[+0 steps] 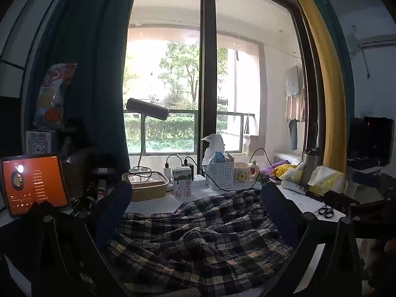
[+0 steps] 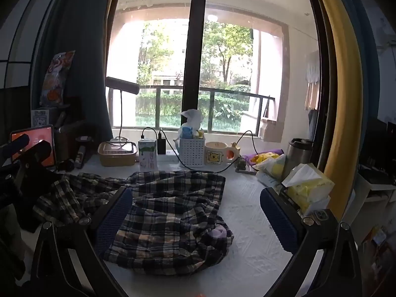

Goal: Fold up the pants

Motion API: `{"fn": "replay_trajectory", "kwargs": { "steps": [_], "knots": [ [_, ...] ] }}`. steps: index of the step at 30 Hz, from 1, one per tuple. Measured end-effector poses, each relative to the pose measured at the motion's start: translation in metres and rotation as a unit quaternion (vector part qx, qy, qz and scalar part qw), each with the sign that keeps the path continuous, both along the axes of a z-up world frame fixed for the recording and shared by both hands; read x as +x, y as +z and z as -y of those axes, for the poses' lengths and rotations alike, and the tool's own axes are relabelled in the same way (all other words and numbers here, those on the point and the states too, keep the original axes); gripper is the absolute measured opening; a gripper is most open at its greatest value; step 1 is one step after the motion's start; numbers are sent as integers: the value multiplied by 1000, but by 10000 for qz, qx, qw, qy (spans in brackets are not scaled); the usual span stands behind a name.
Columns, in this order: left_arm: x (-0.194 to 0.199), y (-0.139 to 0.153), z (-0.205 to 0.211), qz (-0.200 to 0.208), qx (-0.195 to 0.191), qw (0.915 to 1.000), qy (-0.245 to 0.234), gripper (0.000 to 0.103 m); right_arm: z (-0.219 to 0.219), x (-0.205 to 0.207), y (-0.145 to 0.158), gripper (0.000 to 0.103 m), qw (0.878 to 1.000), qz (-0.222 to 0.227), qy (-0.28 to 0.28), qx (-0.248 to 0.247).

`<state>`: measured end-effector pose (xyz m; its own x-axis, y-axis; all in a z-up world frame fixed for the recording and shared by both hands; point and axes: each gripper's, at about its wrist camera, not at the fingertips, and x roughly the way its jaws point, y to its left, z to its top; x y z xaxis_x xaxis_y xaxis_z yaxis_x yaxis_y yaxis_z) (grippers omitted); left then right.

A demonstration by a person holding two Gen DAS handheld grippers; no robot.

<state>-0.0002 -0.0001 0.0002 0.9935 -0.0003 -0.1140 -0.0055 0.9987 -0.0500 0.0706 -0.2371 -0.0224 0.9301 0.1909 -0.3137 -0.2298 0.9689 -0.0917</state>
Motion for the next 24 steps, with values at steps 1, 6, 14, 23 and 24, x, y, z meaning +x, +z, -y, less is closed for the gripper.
{"fn": "replay_trajectory", "kwargs": {
  "steps": [1, 6, 14, 23, 24],
  "knots": [
    [0, 0, 0, 20, 19, 10000, 3, 103, -1, 1, 0, 103, 10000, -20, 1, -8],
    [-2, -10, 0, 41, -69, 9999, -127, 103, -1, 2, 0, 103, 10000, 40, 27, 29],
    [-4, -4, 0, 18, -130, 9996, -235, 103, 0, 2, 3, 103, 10000, 8, -30, -32],
    [-1, -5, -1, -31, -156, 9996, -212, 103, 2, 3, 3, 103, 10000, -9, -42, 14],
    [-1, -5, -1, -29, -161, 9996, -210, 103, 2, 3, 3, 103, 10000, -9, -41, 12]
  ]
}}
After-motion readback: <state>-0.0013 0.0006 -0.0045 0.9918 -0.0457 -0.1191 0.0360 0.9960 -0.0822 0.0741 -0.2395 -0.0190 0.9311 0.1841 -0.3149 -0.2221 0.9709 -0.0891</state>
